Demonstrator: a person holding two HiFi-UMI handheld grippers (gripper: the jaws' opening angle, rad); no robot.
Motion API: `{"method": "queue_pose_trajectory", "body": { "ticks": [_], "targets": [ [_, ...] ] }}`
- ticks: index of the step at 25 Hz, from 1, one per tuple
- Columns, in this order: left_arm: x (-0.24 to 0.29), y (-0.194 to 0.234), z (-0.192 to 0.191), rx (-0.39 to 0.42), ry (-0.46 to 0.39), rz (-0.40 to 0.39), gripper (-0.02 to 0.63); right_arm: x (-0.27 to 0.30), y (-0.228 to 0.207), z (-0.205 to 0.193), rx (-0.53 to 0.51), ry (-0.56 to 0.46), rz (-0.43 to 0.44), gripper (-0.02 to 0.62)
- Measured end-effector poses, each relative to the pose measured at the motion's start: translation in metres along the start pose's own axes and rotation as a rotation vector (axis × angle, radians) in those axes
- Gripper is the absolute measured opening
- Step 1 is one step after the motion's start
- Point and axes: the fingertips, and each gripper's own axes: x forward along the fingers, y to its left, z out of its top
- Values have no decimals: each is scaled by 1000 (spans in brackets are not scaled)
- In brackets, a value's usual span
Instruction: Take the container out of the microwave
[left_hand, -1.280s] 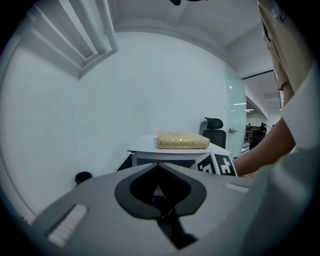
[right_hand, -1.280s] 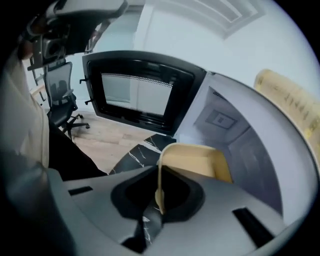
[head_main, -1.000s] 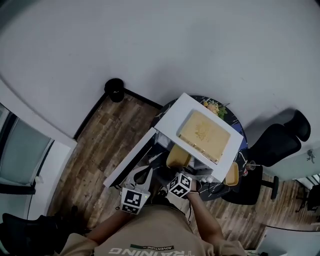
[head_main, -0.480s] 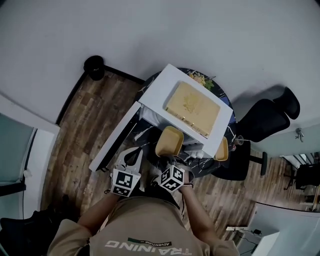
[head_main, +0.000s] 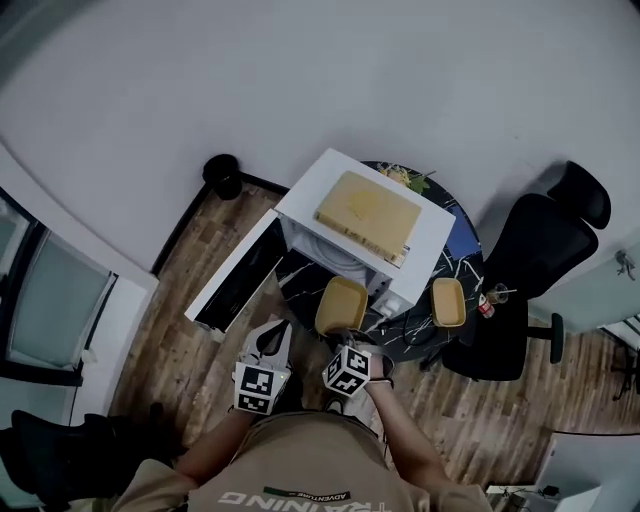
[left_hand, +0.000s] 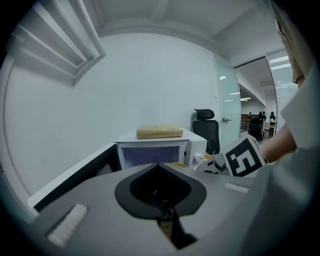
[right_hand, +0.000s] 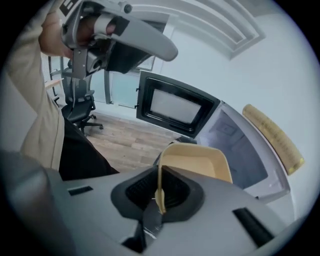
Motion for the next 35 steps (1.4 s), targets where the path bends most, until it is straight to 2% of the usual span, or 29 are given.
{"method": "queue_pose_trajectory", "body": {
  "ticks": [6, 10, 15, 30, 35],
  "targets": [
    [-39, -53, -15, -48, 45, 48, 5, -25, 39, -25, -28, -53, 36, 9],
    [-57, -68, -31, -108, 80, 88, 5, -39, 56, -32, 4, -99, 54, 9],
    [-68, -76, -27, -112, 54, 105, 5, -49, 64, -39, 6, -105, 62, 9],
    [-92, -70, -32, -79, -22, 4, 5, -76, 86, -3, -51, -28, 50, 9],
    [-87, -57, -31, -77, -34, -28, 5, -75, 76, 13, -36, -32, 17, 9]
  ]
}}
